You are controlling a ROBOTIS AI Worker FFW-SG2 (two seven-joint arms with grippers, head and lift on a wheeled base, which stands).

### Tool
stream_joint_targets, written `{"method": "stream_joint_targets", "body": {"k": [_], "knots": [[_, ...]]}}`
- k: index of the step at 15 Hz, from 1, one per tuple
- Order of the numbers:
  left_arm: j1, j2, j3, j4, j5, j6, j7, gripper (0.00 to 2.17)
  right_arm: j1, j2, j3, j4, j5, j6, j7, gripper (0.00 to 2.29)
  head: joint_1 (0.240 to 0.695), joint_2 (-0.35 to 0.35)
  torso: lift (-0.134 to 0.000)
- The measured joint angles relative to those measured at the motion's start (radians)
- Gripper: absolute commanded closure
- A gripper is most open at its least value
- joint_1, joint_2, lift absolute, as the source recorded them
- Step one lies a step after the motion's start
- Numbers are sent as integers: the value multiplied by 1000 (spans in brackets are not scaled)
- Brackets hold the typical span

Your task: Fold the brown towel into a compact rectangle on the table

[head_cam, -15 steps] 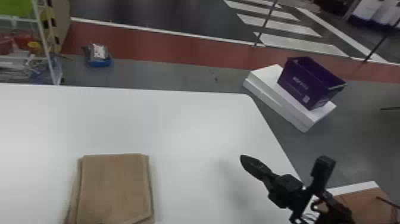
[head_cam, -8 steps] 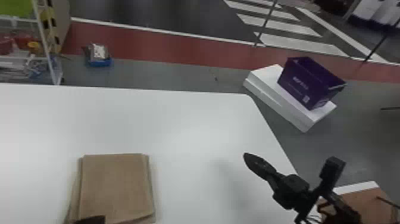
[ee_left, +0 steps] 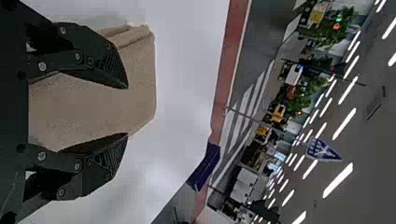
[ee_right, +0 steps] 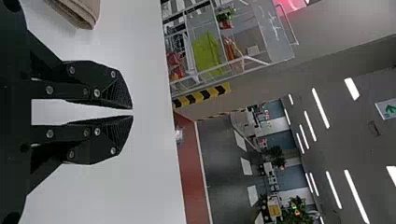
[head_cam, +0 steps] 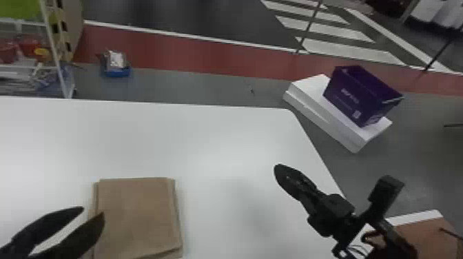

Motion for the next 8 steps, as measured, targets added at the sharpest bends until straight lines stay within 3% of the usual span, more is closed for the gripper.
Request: {"method": "stream_joint_targets", "body": {"k": [2,5,8], "knots": [[-1,-1,5,-8,9,-112,97,2,19,4,63,-59,29,3,-68,33,695,-189,-123],[0,-2,-18,-14,-55,-223,196,2,60,5,177,-146,109,-1,-190,53,695,-119,-123],[3,-3,-66,29,-138,-342,293,12,95,5,266,-187,175,-51,-230,127,695,-56,-123]]}}
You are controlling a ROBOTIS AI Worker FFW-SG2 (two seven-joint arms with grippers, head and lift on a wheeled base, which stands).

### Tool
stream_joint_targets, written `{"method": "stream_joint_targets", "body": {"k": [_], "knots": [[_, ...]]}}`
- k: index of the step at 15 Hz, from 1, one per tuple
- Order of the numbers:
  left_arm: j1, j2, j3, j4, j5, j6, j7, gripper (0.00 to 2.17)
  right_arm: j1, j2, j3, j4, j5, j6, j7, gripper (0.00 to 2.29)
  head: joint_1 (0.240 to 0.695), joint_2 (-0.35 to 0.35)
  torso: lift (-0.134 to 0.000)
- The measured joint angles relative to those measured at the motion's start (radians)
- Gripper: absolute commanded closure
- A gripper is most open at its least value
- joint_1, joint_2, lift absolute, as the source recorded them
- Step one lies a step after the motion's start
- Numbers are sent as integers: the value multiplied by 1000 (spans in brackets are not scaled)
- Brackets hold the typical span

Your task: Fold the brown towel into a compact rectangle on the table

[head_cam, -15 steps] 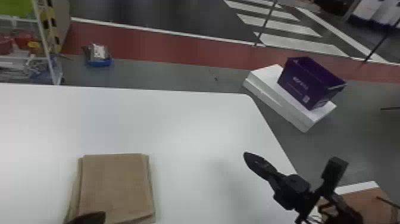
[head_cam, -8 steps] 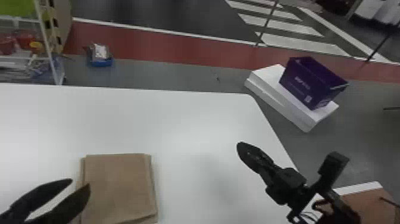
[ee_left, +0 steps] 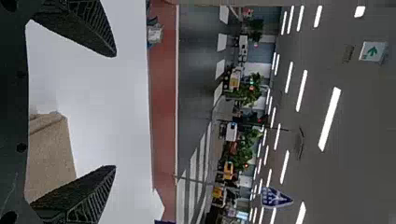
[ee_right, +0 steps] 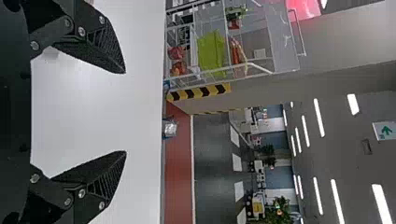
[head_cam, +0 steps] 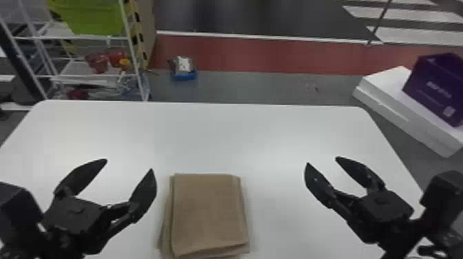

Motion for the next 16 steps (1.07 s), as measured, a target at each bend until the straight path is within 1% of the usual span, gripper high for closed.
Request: {"method": "stream_joint_targets", "body": {"k": [2,4,6,7,11,13,14,16], "knots": [[1,0,-28,45,-8,-99,52,12,28,0,36,-3,29,-118,-11,127,695,-30,-123],[-1,0,-62,99,-26,-250,119,12,63,0,58,8,51,-258,-16,127,695,-21,-123],[-3,0,-88,134,-71,-361,186,16,84,0,49,26,55,-346,-15,127,695,-19,-123],[-2,0,-95,146,-95,-403,202,16,91,0,34,39,52,-376,-14,127,695,-24,-123],[19,-1,-86,160,-126,-447,224,16,99,0,-57,94,-3,-397,-11,127,695,-81,-123],[28,-5,-76,162,-128,-450,224,16,100,0,-99,113,-46,-386,-9,127,695,-103,-123],[31,-11,-74,164,-129,-448,218,16,100,0,-110,121,-63,-383,-5,127,695,-118,-123],[39,-15,-79,167,-133,-442,213,16,101,0,-111,134,-73,-386,3,127,695,-124,-123]]}}
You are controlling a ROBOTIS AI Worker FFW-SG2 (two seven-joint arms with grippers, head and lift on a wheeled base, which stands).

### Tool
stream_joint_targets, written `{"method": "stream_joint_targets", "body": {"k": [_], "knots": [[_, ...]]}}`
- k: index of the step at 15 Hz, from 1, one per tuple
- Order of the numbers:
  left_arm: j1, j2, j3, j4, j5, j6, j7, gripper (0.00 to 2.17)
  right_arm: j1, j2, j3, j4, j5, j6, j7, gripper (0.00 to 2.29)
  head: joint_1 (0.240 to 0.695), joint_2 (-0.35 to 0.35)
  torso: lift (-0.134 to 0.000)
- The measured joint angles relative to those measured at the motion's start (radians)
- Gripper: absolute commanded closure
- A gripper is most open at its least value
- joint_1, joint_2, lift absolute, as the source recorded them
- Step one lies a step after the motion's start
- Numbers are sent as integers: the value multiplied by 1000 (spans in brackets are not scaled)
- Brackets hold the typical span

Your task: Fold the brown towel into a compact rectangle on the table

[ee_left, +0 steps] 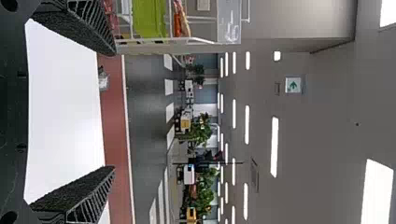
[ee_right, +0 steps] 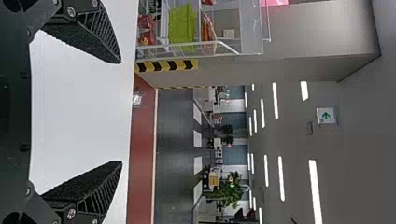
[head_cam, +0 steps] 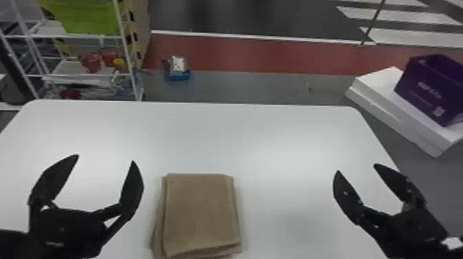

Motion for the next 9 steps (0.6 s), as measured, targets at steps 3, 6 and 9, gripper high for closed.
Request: {"method": "stream_joint_targets", "body": {"k": [3,6,9], "knots": [[4,-1,-6,6,-4,5,3,16,0,0,11,8,-1,-4,1,127,695,-121,-123],[5,-1,-7,3,-4,11,3,16,-5,0,29,9,7,-6,-1,127,695,-112,-123],[-1,-1,-10,3,-4,23,-1,19,-14,0,45,10,18,-6,-2,127,695,-101,-123]]}}
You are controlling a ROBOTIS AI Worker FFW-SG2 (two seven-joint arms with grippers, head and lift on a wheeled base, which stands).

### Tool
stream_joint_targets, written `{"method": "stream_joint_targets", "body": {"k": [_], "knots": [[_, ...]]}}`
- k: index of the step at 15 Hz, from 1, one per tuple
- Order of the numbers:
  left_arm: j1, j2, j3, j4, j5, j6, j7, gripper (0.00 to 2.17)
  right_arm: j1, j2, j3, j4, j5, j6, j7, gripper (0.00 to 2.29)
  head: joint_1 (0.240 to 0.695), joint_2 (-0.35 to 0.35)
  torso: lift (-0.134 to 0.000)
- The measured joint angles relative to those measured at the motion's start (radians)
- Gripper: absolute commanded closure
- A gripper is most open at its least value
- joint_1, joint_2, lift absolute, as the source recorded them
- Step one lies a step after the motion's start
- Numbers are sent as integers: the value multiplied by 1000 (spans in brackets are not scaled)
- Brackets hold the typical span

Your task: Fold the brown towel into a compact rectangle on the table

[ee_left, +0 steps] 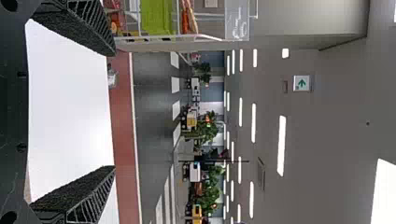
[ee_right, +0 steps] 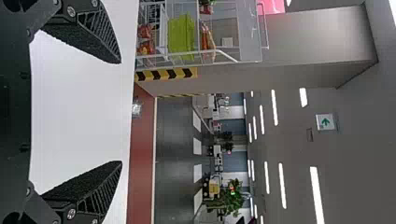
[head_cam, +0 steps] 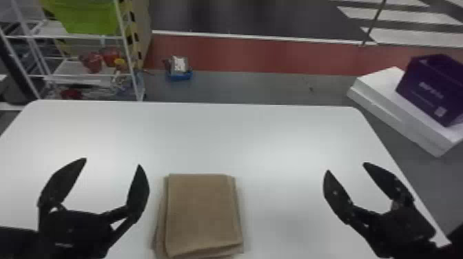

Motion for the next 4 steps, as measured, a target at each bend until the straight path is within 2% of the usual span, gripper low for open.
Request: {"method": "stream_joint_targets", "body": {"k": [4], "knots": [[-10,0,-2,5,2,14,-2,19,-17,0,9,13,7,0,0,127,695,-99,-123]]}}
